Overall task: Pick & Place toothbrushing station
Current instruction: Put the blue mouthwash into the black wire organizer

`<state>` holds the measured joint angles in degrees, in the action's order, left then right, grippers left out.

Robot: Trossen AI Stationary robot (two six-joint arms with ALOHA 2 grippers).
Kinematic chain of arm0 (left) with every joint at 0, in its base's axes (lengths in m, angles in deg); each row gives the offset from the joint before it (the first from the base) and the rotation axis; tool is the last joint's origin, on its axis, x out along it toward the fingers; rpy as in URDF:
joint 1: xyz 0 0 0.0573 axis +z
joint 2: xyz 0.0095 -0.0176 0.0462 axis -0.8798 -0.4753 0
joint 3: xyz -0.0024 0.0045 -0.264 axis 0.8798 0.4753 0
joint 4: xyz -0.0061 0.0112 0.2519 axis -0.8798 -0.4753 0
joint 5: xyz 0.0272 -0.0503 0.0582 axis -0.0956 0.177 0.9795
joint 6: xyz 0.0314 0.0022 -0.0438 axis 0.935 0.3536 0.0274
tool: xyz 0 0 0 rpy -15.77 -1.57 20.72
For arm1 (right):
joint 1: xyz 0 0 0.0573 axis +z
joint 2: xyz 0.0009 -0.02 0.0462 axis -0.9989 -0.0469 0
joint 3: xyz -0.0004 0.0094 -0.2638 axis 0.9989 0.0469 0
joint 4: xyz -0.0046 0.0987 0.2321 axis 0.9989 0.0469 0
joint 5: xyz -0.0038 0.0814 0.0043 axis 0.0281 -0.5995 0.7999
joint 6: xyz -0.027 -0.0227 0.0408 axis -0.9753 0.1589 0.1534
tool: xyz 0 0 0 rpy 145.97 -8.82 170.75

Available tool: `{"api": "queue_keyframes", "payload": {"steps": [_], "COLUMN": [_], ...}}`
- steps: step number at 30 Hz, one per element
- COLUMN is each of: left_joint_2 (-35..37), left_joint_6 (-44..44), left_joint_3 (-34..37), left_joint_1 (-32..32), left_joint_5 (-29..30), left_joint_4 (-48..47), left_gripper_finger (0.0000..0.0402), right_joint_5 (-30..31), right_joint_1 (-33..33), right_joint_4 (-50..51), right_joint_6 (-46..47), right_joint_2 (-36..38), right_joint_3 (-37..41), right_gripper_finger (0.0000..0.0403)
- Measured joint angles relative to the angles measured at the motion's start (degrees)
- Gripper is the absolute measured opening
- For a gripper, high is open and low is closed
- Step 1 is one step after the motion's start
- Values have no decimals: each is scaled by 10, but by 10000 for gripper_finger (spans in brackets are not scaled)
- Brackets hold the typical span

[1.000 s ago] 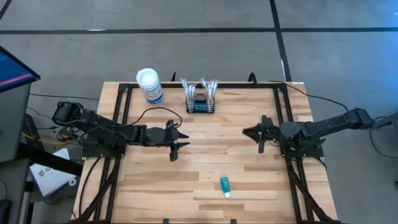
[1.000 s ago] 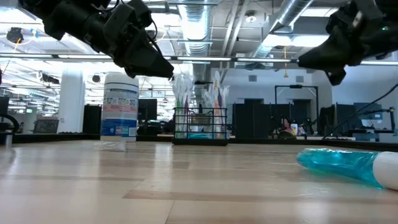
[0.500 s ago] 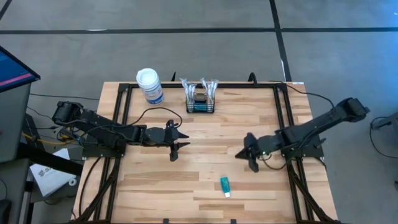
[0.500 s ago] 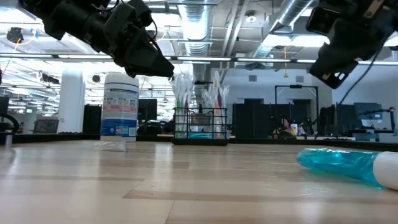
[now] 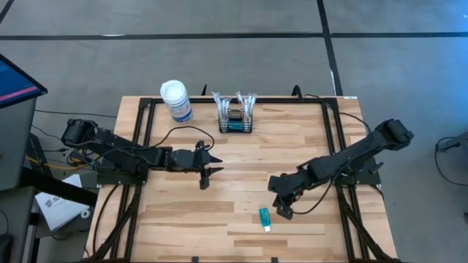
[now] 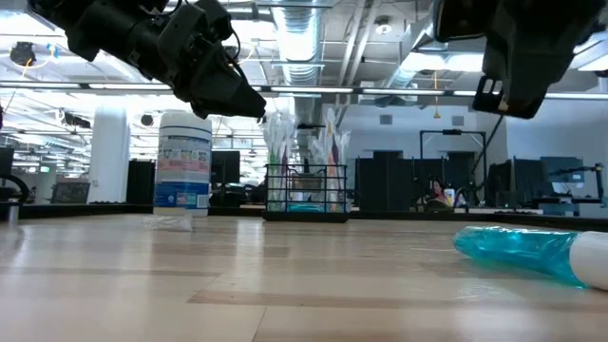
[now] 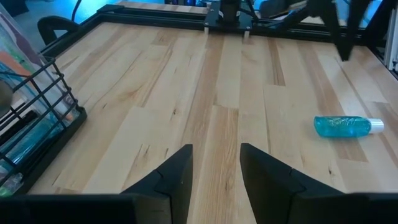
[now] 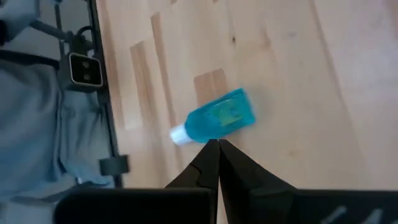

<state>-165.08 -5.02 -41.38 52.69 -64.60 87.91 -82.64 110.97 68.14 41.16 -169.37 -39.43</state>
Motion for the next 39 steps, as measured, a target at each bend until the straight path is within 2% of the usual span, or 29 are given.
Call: {"api": "queue_keyframes", "payload": {"steps": [8, 18, 23, 28, 34, 39], "left_joint_2": [0, 0, 0, 0, 0, 0], "left_joint_6": [0, 8, 41, 67, 146, 139], "left_joint_3": [0, 0, 0, 0, 0, 5], "left_joint_1": [-10, -16, -16, -16, -16, -16], "left_joint_5": [0, 0, 0, -2, -57, -145], "left_joint_4": [1, 4, 4, 6, 16, 19], "left_gripper_finger": [127, 127, 127, 127, 127, 127], "right_joint_5": [-15, -32, -32, -31, -21, -10], "right_joint_1": [8, 66, 88, 94, 97, 100], "right_joint_4": [41, 45, 59, 74, 117, 113], "right_joint_6": [152, 304, 357, 367, 416, 455], "right_joint_2": [-85, -187, -229, -256, -269, -268], "right_joint_3": [-90, -149, -189, -235, -249, -249], "right_gripper_finger": [0, 0, 0, 0, 0, 0]}}
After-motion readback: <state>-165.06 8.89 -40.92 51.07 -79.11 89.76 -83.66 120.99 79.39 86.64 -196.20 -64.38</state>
